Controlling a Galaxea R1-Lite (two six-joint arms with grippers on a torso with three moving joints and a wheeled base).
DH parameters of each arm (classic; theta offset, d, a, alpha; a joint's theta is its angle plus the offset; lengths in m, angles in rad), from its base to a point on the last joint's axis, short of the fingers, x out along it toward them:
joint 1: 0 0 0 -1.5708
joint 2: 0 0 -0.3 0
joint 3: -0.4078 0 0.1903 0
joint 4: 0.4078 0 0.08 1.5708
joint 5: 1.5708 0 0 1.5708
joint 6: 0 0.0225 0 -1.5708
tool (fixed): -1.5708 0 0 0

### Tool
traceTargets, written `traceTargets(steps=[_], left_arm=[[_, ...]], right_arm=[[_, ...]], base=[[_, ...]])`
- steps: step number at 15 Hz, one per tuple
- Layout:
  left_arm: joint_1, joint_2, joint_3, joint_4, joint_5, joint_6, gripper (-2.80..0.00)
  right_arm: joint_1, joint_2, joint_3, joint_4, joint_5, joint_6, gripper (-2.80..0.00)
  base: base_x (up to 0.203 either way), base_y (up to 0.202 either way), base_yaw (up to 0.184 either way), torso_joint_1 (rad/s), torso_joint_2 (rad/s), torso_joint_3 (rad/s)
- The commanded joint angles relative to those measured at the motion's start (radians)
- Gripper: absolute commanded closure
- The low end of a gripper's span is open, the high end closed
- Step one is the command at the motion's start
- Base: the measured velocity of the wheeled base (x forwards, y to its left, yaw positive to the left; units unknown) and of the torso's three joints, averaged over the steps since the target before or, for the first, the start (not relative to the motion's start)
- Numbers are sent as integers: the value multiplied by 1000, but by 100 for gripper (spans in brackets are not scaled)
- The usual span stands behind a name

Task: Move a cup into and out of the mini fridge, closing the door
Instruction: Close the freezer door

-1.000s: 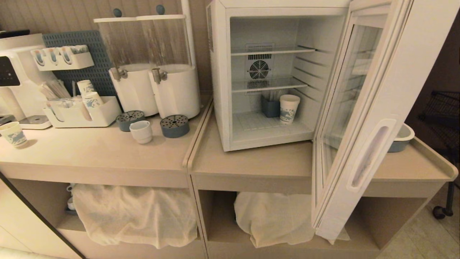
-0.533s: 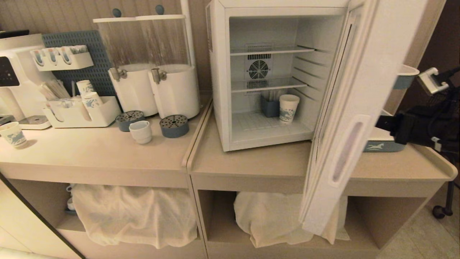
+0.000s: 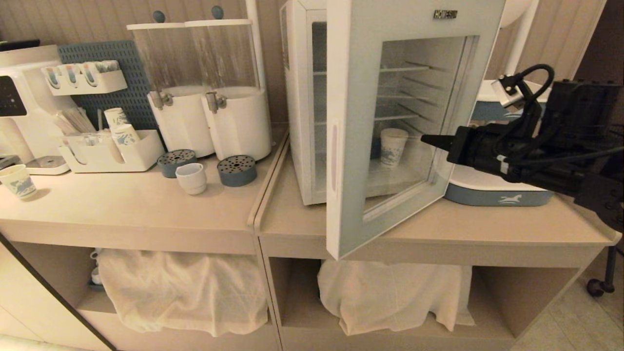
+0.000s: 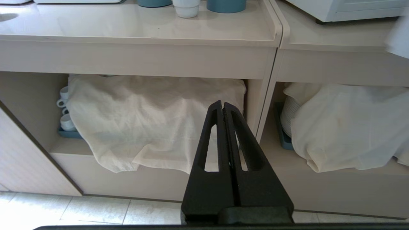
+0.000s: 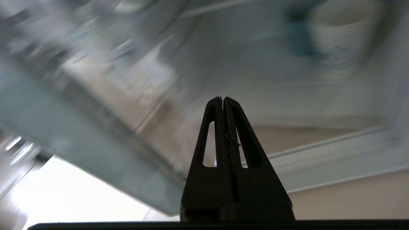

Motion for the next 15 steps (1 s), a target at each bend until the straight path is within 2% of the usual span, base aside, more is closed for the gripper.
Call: traceTargets(steps=[1,3,6,11,15], left_arm=[[0,0,2,0,0,-1,0],[0,0,2,0,1,-1,0],[0,0,2,0,1,-1,0],[0,0,2,0,1,-1,0],[0,0,1,0,0,-1,0]], right_arm=[[61,104,-134,76,-222,11,0],[87,189,-245,142,-361,19,0],[105,271,-329,187,-434,19,0],[111,379,-437,204,-513,11,0],[111,375,-445,221,-520,10,0]], base=[[0,0,0,0,0,0],[0,0,0,0,0,0],[0,0,0,0,0,0],[0,0,0,0,0,0],[0,0,0,0,0,0]])
